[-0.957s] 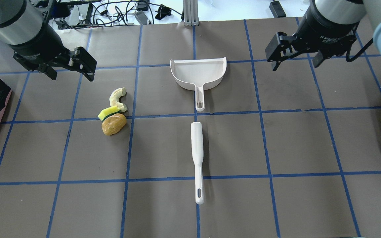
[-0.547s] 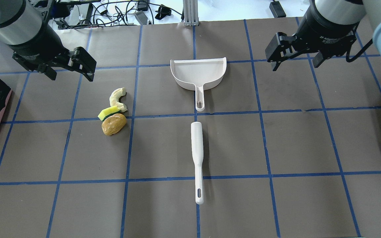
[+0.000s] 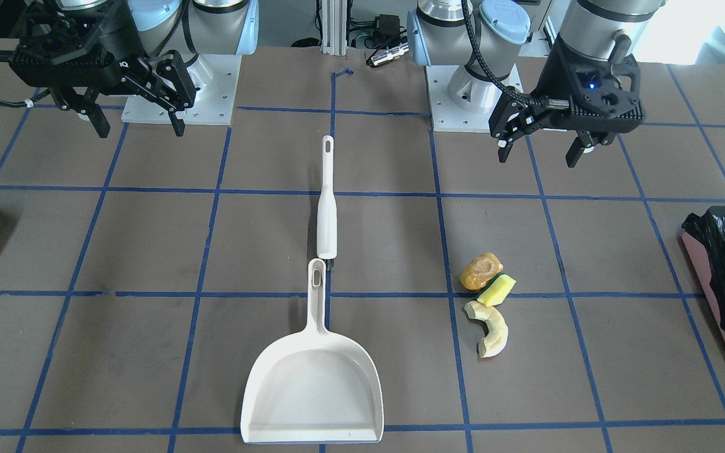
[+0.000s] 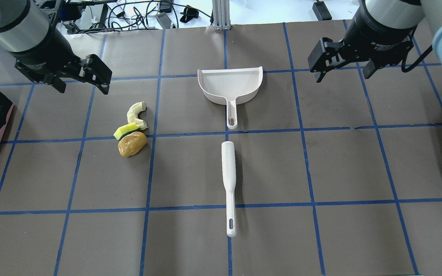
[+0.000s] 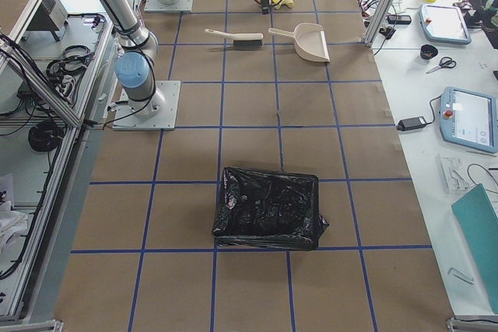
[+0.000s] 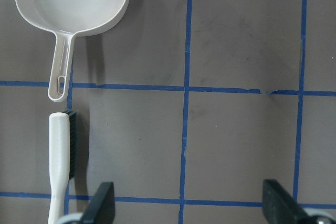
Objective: Sweep and dump trash in nearest bin
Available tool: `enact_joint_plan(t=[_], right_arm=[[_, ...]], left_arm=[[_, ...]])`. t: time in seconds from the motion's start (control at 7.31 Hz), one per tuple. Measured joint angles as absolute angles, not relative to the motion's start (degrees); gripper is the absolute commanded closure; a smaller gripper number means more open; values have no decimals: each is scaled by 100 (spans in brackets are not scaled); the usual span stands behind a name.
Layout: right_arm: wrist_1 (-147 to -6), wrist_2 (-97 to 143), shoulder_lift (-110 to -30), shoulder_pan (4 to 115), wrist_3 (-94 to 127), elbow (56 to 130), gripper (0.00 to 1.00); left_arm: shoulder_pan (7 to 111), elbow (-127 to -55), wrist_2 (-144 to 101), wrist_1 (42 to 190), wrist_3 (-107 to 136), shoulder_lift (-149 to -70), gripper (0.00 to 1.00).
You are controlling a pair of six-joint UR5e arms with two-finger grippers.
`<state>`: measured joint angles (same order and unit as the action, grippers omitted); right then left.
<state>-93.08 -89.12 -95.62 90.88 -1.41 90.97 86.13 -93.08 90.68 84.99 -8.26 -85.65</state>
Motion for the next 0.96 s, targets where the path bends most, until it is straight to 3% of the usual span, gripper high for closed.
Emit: enact_joint_plan(t=[0.96], right_arm=[[-9377, -8894, -9544, 9107, -103, 9316, 0]], left_arm=[[8578, -9411, 9049, 8484, -617, -8597, 0]])
